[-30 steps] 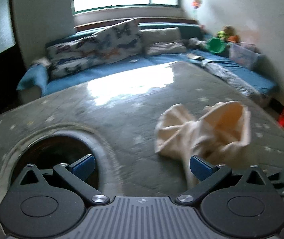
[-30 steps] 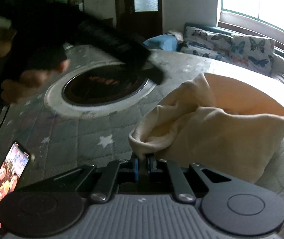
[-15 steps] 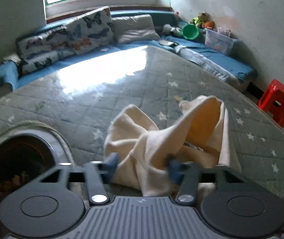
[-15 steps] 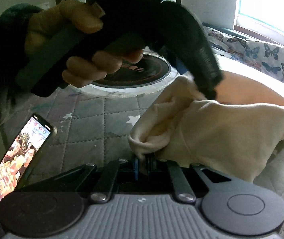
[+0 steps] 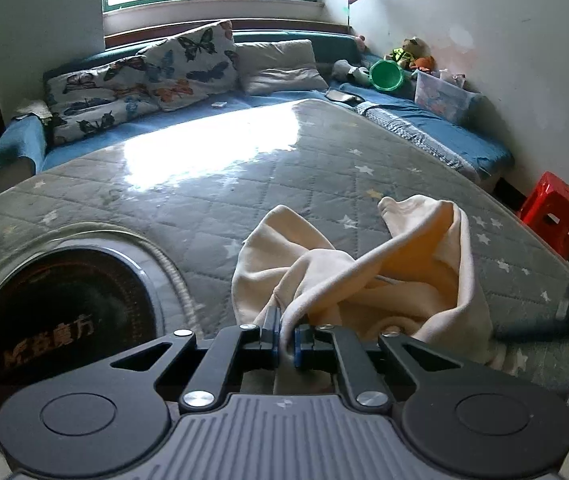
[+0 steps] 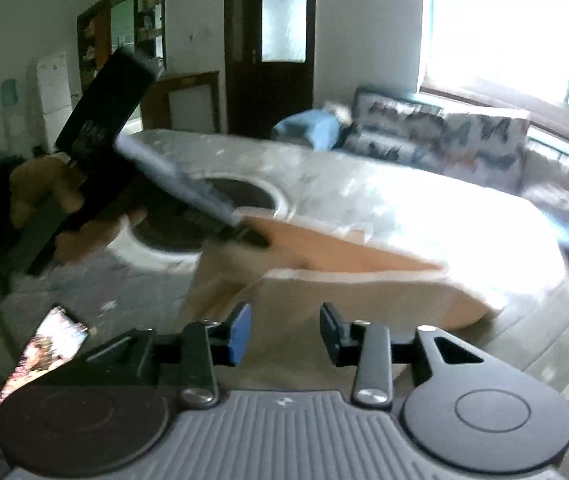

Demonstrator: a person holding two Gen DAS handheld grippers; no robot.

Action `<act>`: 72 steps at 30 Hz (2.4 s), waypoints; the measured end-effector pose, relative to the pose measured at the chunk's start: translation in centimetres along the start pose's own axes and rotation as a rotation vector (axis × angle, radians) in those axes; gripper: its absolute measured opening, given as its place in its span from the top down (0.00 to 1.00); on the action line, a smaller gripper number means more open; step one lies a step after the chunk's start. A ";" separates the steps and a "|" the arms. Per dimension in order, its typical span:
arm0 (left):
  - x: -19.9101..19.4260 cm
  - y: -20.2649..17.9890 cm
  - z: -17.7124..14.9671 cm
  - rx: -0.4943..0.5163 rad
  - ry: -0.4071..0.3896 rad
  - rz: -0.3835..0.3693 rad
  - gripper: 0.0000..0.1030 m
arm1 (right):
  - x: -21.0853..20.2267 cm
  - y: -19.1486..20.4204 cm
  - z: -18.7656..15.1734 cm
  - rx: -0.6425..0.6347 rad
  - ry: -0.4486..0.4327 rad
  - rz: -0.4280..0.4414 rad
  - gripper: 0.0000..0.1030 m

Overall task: Fold clothes
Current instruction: 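Lift the sweatshirt with both grippers and shake it open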

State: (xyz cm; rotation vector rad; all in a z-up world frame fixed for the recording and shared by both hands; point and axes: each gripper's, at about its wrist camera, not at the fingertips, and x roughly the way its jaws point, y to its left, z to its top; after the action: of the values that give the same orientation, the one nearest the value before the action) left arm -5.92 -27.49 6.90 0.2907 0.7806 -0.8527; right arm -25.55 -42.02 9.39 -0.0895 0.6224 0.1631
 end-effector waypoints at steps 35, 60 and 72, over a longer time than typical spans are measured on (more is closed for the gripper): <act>-1.7 6.7 -3.7 -0.158 0.044 0.030 0.90 | 4.0 4.0 -3.4 -0.302 0.339 0.086 0.89; -0.2 4.4 0.4 0.061 -0.024 0.016 0.92 | 4.7 2.3 3.1 -0.261 0.167 0.015 0.91; -6.7 16.0 10.3 -0.239 -0.169 0.191 0.92 | 6.8 -4.2 16.9 -0.172 -0.181 -0.276 0.94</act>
State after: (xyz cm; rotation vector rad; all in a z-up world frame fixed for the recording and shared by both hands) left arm 8.71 -18.82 17.78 0.0778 0.6772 -0.5888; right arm -9.67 -43.03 19.25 -0.3216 0.4090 -0.0427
